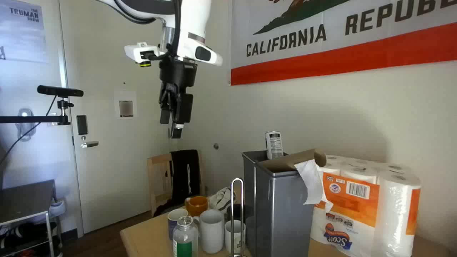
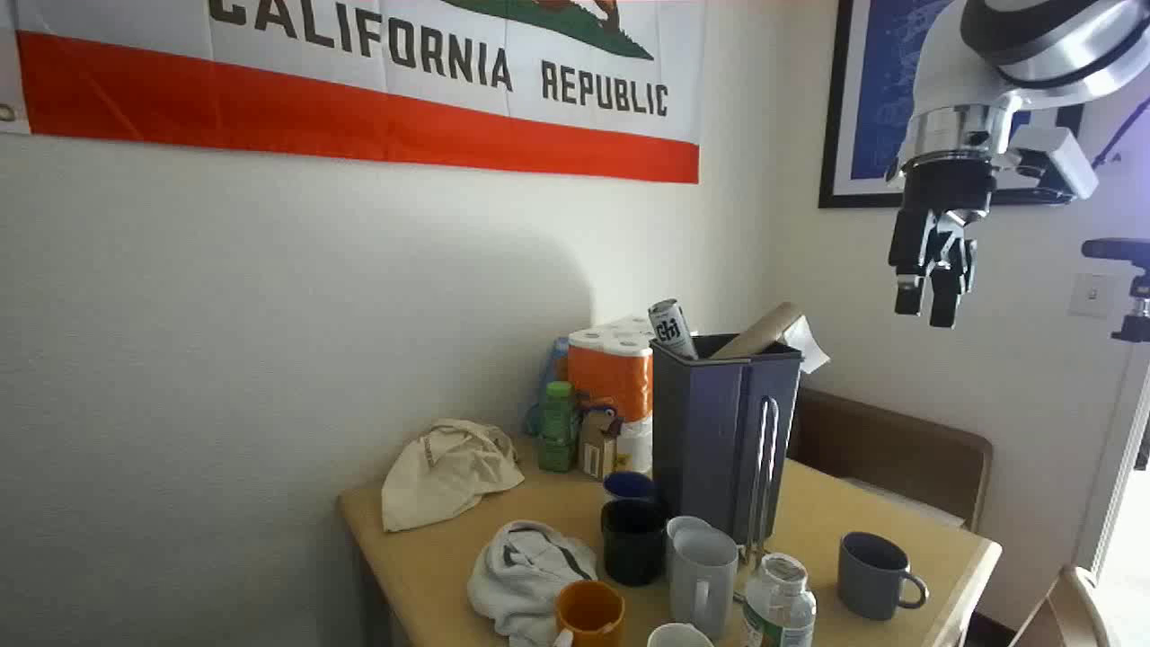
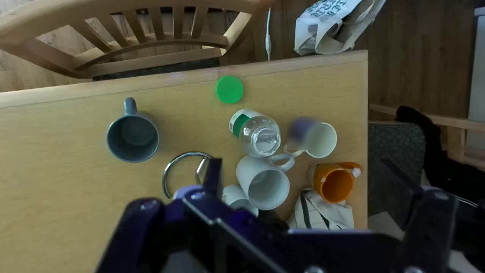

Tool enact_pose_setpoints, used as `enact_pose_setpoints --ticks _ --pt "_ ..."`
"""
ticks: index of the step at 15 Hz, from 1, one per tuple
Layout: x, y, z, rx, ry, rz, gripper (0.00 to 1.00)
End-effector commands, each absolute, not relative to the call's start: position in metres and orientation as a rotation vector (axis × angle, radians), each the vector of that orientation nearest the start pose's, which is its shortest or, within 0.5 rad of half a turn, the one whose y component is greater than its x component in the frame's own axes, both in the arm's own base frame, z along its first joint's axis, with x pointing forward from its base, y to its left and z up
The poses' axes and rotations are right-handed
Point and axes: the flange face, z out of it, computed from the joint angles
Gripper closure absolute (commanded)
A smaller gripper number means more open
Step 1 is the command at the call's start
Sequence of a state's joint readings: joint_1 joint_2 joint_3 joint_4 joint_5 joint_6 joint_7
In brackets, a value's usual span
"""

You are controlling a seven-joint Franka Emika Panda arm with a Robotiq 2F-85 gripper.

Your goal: Take the paper towel core and place it on the paper towel stand

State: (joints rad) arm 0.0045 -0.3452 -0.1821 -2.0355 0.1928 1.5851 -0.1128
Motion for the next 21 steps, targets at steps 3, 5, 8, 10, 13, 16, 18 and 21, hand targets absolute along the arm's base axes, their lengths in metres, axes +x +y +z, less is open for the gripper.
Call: enact_pose_setpoints --ticks 3,5,8,10,13,16,18,21 --pt "0.435 -0.068 0.580 -2.871 0.092 0.108 0.00" --pt "0.441 -0.076 0.578 -2.862 0.081 0.093 0.00" --pt "0.459 -0.097 0.577 -2.861 0.047 0.055 0.00" --pt "0.473 -0.112 0.576 -2.848 0.004 0.031 0.00" --pt "0.498 -0.140 0.572 -2.802 -0.035 -0.021 0.00" --pt "0.524 -0.177 0.565 -2.745 -0.045 -0.087 0.00" --pt "0.538 -0.201 0.559 -2.723 -0.050 -0.132 0.00" --pt "0.557 -0.233 0.553 -2.700 -0.036 -0.205 0.00"
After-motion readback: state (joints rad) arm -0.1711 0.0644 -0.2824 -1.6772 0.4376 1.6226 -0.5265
